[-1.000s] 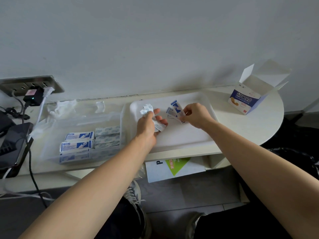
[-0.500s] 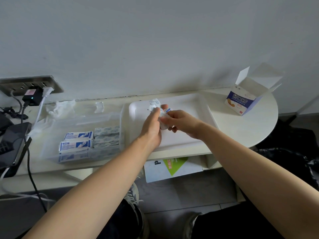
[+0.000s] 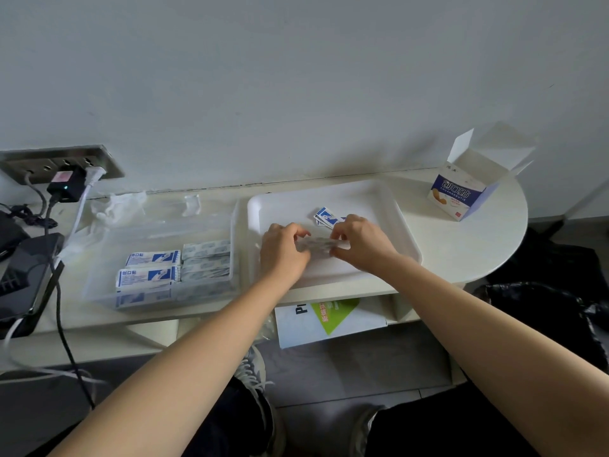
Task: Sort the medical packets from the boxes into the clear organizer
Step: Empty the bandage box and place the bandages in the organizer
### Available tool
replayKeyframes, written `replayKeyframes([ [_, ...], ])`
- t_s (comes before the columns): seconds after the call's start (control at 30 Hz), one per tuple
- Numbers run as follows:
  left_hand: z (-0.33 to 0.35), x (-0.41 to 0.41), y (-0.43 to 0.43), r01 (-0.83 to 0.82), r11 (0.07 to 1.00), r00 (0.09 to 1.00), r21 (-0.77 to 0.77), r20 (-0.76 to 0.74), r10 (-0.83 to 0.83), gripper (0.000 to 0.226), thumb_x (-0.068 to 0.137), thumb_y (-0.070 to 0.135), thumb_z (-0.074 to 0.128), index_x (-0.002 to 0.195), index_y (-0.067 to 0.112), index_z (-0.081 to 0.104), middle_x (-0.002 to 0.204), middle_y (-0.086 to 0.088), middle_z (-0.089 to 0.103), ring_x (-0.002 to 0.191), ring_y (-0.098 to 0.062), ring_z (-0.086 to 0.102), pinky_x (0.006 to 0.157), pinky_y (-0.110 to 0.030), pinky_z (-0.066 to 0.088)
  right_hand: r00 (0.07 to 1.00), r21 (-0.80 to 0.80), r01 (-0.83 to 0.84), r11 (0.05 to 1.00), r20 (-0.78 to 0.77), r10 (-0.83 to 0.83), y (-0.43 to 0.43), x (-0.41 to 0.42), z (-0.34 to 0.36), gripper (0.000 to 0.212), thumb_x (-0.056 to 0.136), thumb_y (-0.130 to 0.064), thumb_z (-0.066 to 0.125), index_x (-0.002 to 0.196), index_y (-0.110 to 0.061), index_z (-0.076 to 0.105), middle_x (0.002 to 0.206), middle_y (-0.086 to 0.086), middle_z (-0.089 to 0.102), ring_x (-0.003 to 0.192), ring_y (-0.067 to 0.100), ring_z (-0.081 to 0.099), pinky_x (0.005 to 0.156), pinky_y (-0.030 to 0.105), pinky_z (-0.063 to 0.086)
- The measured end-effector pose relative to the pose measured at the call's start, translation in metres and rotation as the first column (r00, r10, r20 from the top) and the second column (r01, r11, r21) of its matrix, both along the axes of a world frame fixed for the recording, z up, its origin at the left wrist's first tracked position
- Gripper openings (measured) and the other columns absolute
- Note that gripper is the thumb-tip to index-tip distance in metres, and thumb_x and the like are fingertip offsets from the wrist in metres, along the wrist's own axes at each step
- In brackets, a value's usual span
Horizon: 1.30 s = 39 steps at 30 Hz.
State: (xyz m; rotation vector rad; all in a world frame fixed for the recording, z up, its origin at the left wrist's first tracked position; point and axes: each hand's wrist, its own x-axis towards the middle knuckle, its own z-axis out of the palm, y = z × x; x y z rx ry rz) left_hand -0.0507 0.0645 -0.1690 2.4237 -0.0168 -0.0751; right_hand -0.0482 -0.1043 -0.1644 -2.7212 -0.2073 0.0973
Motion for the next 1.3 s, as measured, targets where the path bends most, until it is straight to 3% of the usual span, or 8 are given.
replayKeyframes([
  [0.1, 0.000, -0.002, 0.002, 0.039, 0.995, 0.998, 0.090, -0.045, -0.035, 0.028, 0.079, 0.015, 0.063, 0.105, 0.023, 0.068, 0.112, -0.004, 0.051, 0.100, -0.021, 0.057, 0.083, -0.025, 0.043, 0.998, 0.107, 0.062, 0.992, -0.034, -0.059, -0.006, -0.003, -0.002, 0.025, 0.074, -0.031, 0.076, 0.094, -0.019, 0.068, 0.095, 0.001, 0.050, 0.082, 0.019, 0.052, 0.072, 0.028, 0.041],
  [0.33, 0.004, -0.004, -0.002, 0.090, 0.996, 0.995, 0.007, -0.033, -0.090, 0.021, 0.083, 0.015, 0.062, 0.100, 0.021, 0.070, 0.100, -0.002, 0.050, 0.091, -0.021, 0.059, 0.074, -0.020, 0.037, 0.991, 0.347, 0.116, 0.931, -0.101, -0.086, -0.012, -0.005, 0.000, 0.009, 0.076, -0.012, 0.071, 0.080, -0.019, 0.068, 0.080, 0.001, 0.057, 0.058, 0.008, 0.047, 0.063, 0.022, 0.041],
  [0.57, 0.003, -0.003, -0.005, 0.052, 0.998, 0.999, -0.044, -0.009, -0.052, 0.036, 0.088, 0.047, 0.059, 0.087, 0.012, 0.069, 0.093, -0.005, 0.056, 0.083, -0.021, 0.057, 0.070, -0.025, 0.035, 0.987, 0.368, 0.144, 0.918, -0.126, -0.104, -0.012, -0.002, 0.001, 0.006, 0.078, -0.012, 0.069, 0.078, -0.018, 0.068, 0.084, 0.005, 0.064, 0.057, 0.005, 0.047, 0.055, 0.011, 0.036],
  [0.77, -0.003, 0.000, -0.005, 0.074, 0.992, 0.997, -0.098, 0.014, -0.073, 0.023, 0.096, 0.020, 0.049, 0.094, 0.022, 0.072, 0.100, -0.004, 0.066, 0.088, -0.018, 0.060, 0.072, -0.024, 0.040, 0.989, 0.361, 0.123, 0.924, -0.119, -0.085, -0.012, -0.004, -0.002, 0.006, 0.079, -0.016, 0.071, 0.082, -0.020, 0.069, 0.084, 0.000, 0.058, 0.058, 0.005, 0.048, 0.057, 0.013, 0.038],
  [0.93, -0.003, -0.001, -0.002, 0.081, 0.991, 0.996, -0.109, -0.019, -0.084, 0.017, 0.090, 0.027, 0.059, 0.097, 0.019, 0.072, 0.099, 0.000, 0.064, 0.088, -0.014, 0.058, 0.072, -0.022, 0.038, 0.990, 0.348, 0.106, 0.931, -0.122, -0.067, -0.013, -0.003, -0.004, 0.005, 0.081, -0.012, 0.069, 0.083, -0.017, 0.070, 0.078, -0.002, 0.061, 0.057, 0.005, 0.047, 0.055, 0.009, 0.036],
  [1.07, -0.003, -0.002, 0.002, 0.089, 0.995, 0.996, -0.045, -0.008, -0.090, 0.018, 0.087, 0.018, 0.060, 0.101, 0.022, 0.071, 0.099, -0.002, 0.057, 0.087, -0.016, 0.054, 0.073, -0.021, 0.035, 0.990, 0.359, 0.123, 0.925, -0.111, -0.088, -0.011, -0.002, -0.003, 0.006, 0.079, -0.011, 0.069, 0.079, -0.017, 0.070, 0.075, 0.001, 0.062, 0.057, 0.008, 0.046, 0.057, 0.016, 0.037],
  [1.17, -0.005, -0.003, 0.002, 0.100, 0.995, 0.994, 0.001, -0.039, -0.100, 0.023, 0.086, 0.014, 0.058, 0.103, 0.021, 0.073, 0.102, -0.005, 0.065, 0.094, -0.021, 0.060, 0.073, -0.022, 0.038, 0.986, 0.330, 0.120, 0.936, -0.150, -0.073, -0.009, -0.005, -0.005, 0.010, 0.078, -0.009, 0.068, 0.084, -0.016, 0.071, 0.066, -0.003, 0.058, 0.060, 0.010, 0.049, 0.059, 0.021, 0.040],
  [1.3, 0.004, -0.005, -0.001, 0.098, 0.995, 0.993, -0.020, -0.057, -0.099, 0.021, 0.088, 0.016, 0.058, 0.103, 0.019, 0.073, 0.095, -0.007, 0.071, 0.091, -0.026, 0.063, 0.067, -0.023, 0.038, 0.984, 0.436, 0.149, 0.888, -0.155, -0.089, -0.008, -0.007, 0.004, 0.011, 0.078, -0.004, 0.067, 0.079, -0.015, 0.068, 0.061, 0.003, 0.063, 0.055, 0.012, 0.056, 0.060, 0.021, 0.047],
])
